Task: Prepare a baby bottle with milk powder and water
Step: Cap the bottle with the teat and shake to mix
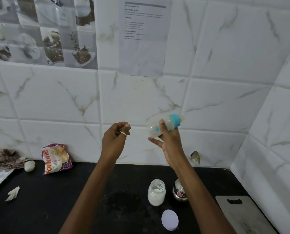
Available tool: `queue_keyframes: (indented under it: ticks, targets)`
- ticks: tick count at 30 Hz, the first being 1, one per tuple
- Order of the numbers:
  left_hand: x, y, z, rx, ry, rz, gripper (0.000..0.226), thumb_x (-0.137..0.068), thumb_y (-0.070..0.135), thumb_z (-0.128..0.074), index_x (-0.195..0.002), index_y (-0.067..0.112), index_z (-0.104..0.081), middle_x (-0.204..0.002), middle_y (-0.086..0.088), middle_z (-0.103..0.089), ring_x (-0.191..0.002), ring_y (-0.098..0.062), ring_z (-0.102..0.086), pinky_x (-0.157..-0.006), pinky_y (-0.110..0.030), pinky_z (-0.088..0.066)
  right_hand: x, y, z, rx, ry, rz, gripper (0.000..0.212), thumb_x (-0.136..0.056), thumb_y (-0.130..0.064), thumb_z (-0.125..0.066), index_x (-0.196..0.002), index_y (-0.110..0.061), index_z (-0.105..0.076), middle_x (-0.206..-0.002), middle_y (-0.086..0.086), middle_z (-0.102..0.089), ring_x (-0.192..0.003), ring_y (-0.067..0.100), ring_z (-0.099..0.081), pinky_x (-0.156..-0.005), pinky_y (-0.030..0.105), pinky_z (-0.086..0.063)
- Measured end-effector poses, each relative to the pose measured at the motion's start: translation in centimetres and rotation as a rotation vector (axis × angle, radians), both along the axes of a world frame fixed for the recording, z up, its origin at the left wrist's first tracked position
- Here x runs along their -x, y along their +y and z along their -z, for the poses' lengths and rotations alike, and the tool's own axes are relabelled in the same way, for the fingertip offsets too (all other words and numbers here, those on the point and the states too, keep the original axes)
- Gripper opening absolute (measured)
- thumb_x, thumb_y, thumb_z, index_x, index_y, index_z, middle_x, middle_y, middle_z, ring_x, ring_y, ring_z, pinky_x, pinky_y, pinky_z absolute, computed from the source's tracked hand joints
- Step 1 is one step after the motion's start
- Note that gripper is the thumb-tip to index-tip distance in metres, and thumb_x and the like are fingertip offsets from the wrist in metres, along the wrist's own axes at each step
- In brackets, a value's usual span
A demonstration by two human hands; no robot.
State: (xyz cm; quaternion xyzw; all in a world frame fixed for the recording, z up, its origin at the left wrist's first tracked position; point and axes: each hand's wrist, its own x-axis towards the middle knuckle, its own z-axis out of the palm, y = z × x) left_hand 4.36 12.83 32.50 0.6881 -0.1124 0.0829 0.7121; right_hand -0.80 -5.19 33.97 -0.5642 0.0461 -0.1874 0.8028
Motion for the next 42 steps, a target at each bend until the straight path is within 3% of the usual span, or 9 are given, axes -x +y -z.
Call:
queue_keyframes:
  ticks: [3,7,12,15,20,24,29,33,42]
  targets:
    - [0.0,-0.1,0.0,-0.005,-0.003,0.006,0.009,-0.101,0.038,-0.063,-0.109,0.036,-0.067,-0.103,0.012,-0.075,-0.099,-0.01,-0.073,-0.101,-0.045,-0.057,0.5,0.4,0.3,0.249,0.068,-0.12,0.05,-0.094,-0.029,-0.07,-0.138,-0.016,-0.05,-0.134,0.015,-0.06,-0.117,0.029,-0.066,-0.079,0.047,-0.064]
    - [0.1,0.0,0.2,0.007,0.002,0.026,0.007,-0.101,0.038,-0.064,-0.107,0.038,-0.068,-0.102,0.011,-0.076,-0.1,-0.011,-0.073,-0.1,-0.045,-0.057,0.8,0.5,0.0,-0.009,-0.041,0.021,0.068,-0.083,-0.04,-0.072,-0.141,-0.014,-0.049,-0.13,0.015,-0.063,-0.115,0.03,-0.069,-0.077,0.046,-0.064]
    - [0.0,0.0,0.5,0.017,0.018,0.042,0.009,-0.101,0.033,-0.064,-0.109,0.033,-0.069,-0.105,0.009,-0.076,-0.098,-0.01,-0.073,-0.101,-0.045,-0.057,1.3,0.8,1.1,0.221,0.078,-0.087,0.058,-0.088,-0.036,-0.073,-0.137,-0.015,-0.051,-0.132,0.015,-0.06,-0.117,0.03,-0.066,-0.081,0.051,-0.064]
    - [0.1,0.0,0.8,0.033,0.036,0.059,0.009,-0.101,0.031,-0.065,-0.108,0.032,-0.069,-0.105,0.006,-0.076,-0.1,-0.014,-0.073,-0.101,-0.046,-0.056,1.4,0.1,1.2,-0.063,-0.007,0.056,0.07,-0.081,-0.041,-0.074,-0.14,-0.013,-0.049,-0.129,0.015,-0.063,-0.117,0.033,-0.068,-0.078,0.048,-0.063]
    - [0.5,-0.6,1.0,0.026,0.044,0.061,0.009,-0.102,0.029,-0.063,-0.109,0.031,-0.068,-0.106,0.006,-0.076,-0.1,-0.014,-0.073,-0.101,-0.046,-0.056,2.1,-0.2,2.1,0.214,0.12,-0.063,0.051,-0.091,-0.032,-0.072,-0.135,-0.016,-0.052,-0.132,0.016,-0.061,-0.115,0.029,-0.067,-0.08,0.048,-0.064]
    - [1.0,-1.3,0.9,0.019,0.047,0.05,0.008,-0.101,0.029,-0.064,-0.106,0.034,-0.069,-0.103,0.007,-0.077,-0.101,-0.015,-0.073,-0.101,-0.047,-0.056,2.1,-1.3,1.3,-0.033,0.02,0.029,0.062,-0.084,-0.038,-0.073,-0.137,-0.015,-0.051,-0.13,0.015,-0.064,-0.115,0.031,-0.069,-0.077,0.045,-0.063]
    - [1.6,-2.4,0.2,0.015,0.026,0.019,0.008,-0.102,0.031,-0.063,-0.107,0.033,-0.069,-0.105,0.008,-0.076,-0.1,-0.014,-0.073,-0.101,-0.046,-0.057,2.8,-2.5,1.0,0.226,0.111,-0.173,0.046,-0.094,-0.031,-0.07,-0.132,-0.012,-0.053,-0.131,0.017,-0.063,-0.115,0.031,-0.068,-0.078,0.046,-0.063]
    - [2.4,-3.4,-0.4,0.011,0.008,-0.005,0.007,-0.102,0.031,-0.063,-0.104,0.035,-0.068,-0.105,0.007,-0.076,-0.099,-0.012,-0.073,-0.099,-0.044,-0.057,2.7,-3.4,0.5,0.002,0.035,-0.047,0.063,-0.083,-0.042,-0.072,-0.136,-0.015,-0.05,-0.129,0.015,-0.064,-0.115,0.033,-0.069,-0.077,0.045,-0.064]
    - [4.5,-5.0,-0.3,0.019,0.011,-0.055,0.006,-0.102,0.033,-0.064,-0.106,0.035,-0.068,-0.106,0.007,-0.076,-0.099,-0.012,-0.073,-0.1,-0.045,-0.057,3.3,-4.8,0.5,0.012,0.036,-0.043,0.054,-0.094,-0.037,-0.068,-0.14,-0.015,-0.048,-0.127,0.013,-0.063,-0.113,0.032,-0.069,-0.075,0.043,-0.064]
